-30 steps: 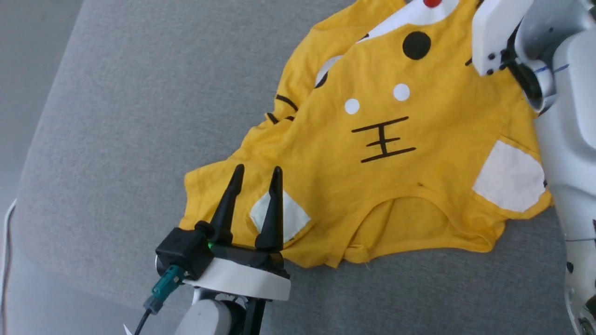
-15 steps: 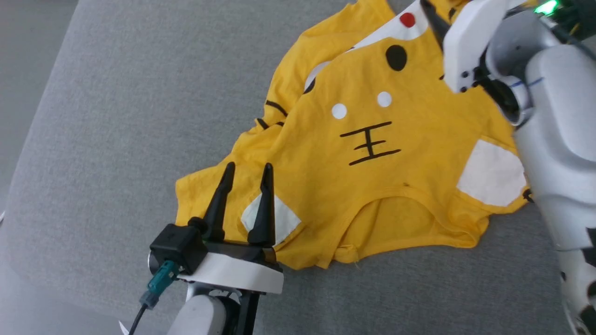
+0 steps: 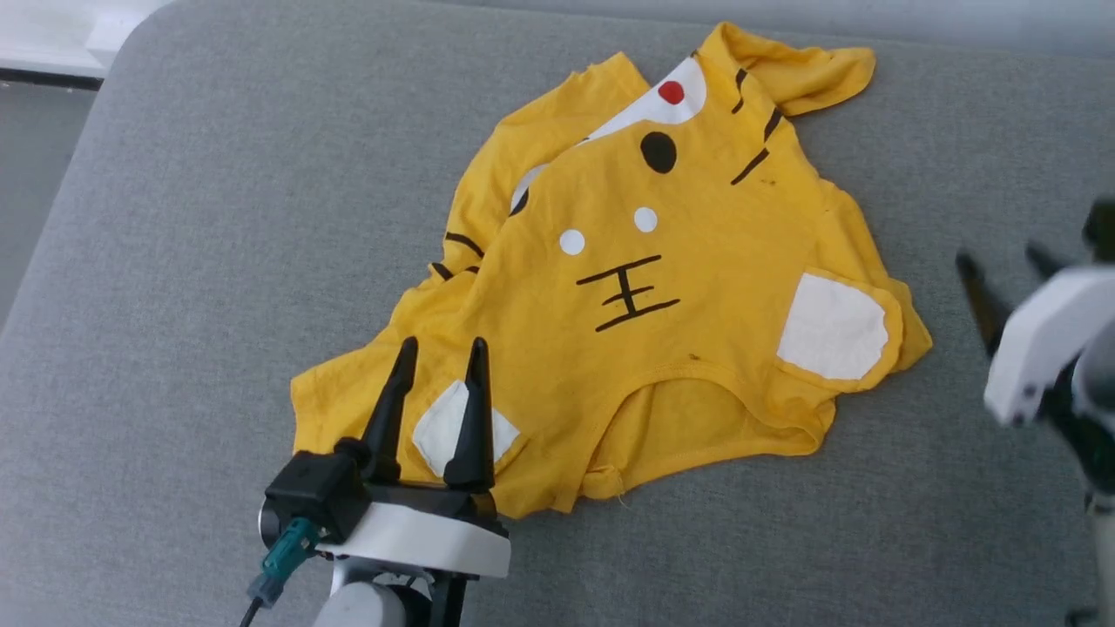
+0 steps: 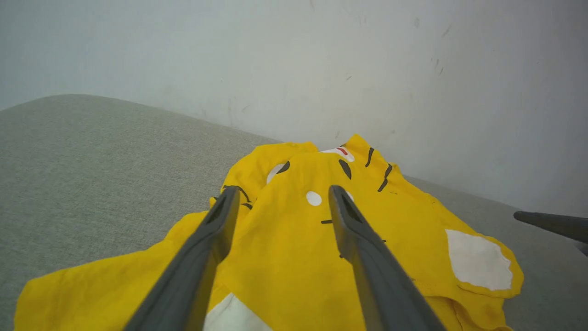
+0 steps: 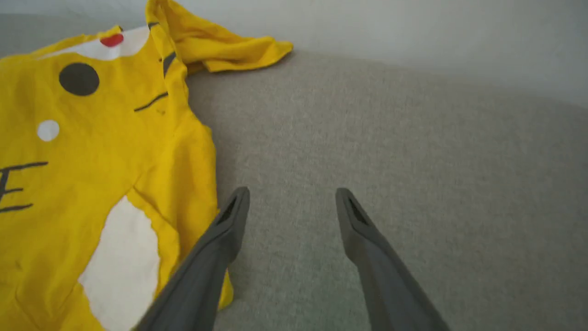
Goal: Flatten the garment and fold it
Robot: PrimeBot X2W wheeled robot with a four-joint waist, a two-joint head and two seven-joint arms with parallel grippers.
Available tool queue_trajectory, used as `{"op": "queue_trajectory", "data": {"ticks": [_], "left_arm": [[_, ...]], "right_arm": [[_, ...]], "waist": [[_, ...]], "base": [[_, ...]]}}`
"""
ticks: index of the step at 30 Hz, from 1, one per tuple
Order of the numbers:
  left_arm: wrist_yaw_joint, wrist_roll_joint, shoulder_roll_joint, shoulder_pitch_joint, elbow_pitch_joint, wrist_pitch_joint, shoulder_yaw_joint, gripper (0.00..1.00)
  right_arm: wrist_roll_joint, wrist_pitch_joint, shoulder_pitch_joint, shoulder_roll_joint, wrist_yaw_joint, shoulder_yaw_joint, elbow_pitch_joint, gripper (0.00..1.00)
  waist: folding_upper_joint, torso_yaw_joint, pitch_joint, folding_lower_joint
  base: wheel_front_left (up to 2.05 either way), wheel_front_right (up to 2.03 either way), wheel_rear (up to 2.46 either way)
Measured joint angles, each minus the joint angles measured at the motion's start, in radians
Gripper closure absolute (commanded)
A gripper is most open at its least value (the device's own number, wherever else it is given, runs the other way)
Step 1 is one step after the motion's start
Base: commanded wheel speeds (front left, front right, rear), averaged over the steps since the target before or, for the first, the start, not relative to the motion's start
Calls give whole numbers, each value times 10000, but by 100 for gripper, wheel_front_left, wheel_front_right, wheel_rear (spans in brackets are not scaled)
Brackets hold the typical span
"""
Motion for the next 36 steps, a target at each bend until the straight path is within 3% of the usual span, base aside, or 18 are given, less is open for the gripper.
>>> {"op": "queue_trajectory", "data": {"ticks": [5,11,12,13,14,23,30,34,36], "left_arm": [[-67,4,-4,0,25,-2,-59,0],[-150,65,-2,16,69,0,-15,0],[-151,65,-2,20,71,0,-15,0],[-151,65,-2,21,71,0,-10,0],[-151,65,-2,22,73,-2,-6,0],[-151,67,-2,105,182,0,25,0],[-148,58,-2,227,217,-2,67,0],[-140,-21,-4,244,198,-2,52,0],[-140,-46,-6,308,205,0,36,0]], "right_arm": [[31,865,1567,533,0,-48,-757,0],[-27,832,1929,897,0,176,-777,0],[-73,754,1919,959,0,178,-665,11],[-132,654,1891,1018,0,186,-541,67],[-207,552,1827,1034,0,203,-412,100],[-715,-773,1453,1383,4,-771,-132,100],[-1532,-508,2261,953,2,-2451,-2447,100],[-2640,186,3312,173,0,-2236,-4036,100],[-2949,343,3824,-134,4,-1494,-4495,100]], "waist": [[0,135,8,1],[0,432,59,1],[0,469,62,1],[0,499,68,1],[0,520,77,0],[0,357,-64,3],[0,99,-483,1],[0,-30,-533,0],[0,-57,-472,2]], "base": [[0,0,0],[0,0,0],[0,0,0],[0,0,0],[0,0,0],[0,0,0],[0,0,0],[0,0,0],[0,0,0]]}}
